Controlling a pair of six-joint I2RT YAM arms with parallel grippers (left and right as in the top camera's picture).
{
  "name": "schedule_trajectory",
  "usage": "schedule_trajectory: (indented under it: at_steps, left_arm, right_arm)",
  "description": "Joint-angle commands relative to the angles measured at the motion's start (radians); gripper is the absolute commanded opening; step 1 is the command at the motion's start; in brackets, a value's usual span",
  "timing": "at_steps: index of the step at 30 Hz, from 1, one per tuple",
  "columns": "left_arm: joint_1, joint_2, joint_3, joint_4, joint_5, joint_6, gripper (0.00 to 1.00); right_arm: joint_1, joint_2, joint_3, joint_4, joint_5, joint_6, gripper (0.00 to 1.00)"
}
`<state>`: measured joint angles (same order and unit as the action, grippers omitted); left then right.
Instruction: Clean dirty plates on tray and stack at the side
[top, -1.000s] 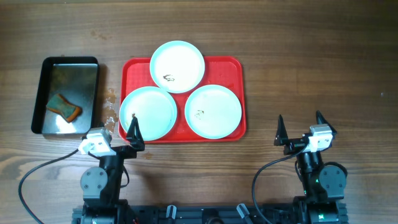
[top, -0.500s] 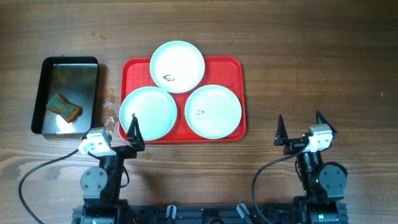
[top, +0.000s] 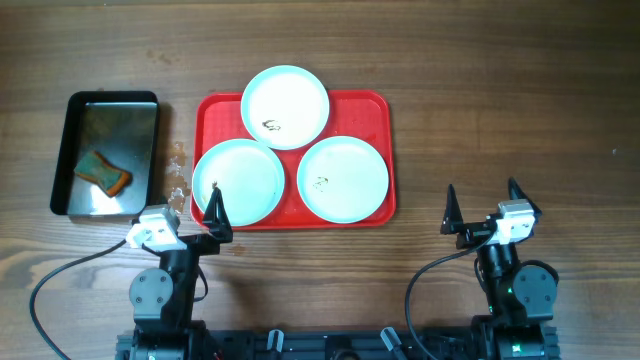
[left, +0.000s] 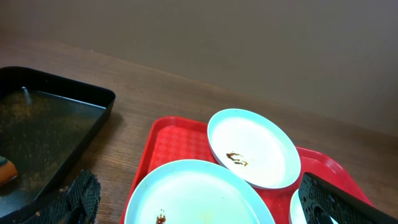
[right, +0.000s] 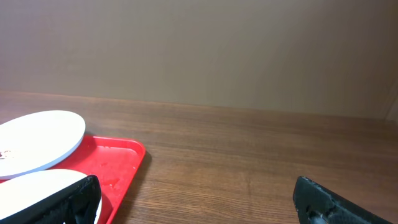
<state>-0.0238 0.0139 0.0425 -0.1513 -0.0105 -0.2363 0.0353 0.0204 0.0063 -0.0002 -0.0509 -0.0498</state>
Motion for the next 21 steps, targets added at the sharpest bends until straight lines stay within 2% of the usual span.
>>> schedule_trajectory:
  at_steps: [1, 21]
  left_arm:
    - [0.006, -0.007, 0.008, -0.02, -0.006, 0.023, 1.0]
    - [0.006, -0.002, 0.019, -0.028, -0.002, 0.02, 1.0]
  right_arm:
    - [-0.005, 0.003, -0.001, 0.002, 0.003, 0.012, 1.0]
    - [-0.005, 0.003, -0.001, 0.002, 0.003, 0.012, 1.0]
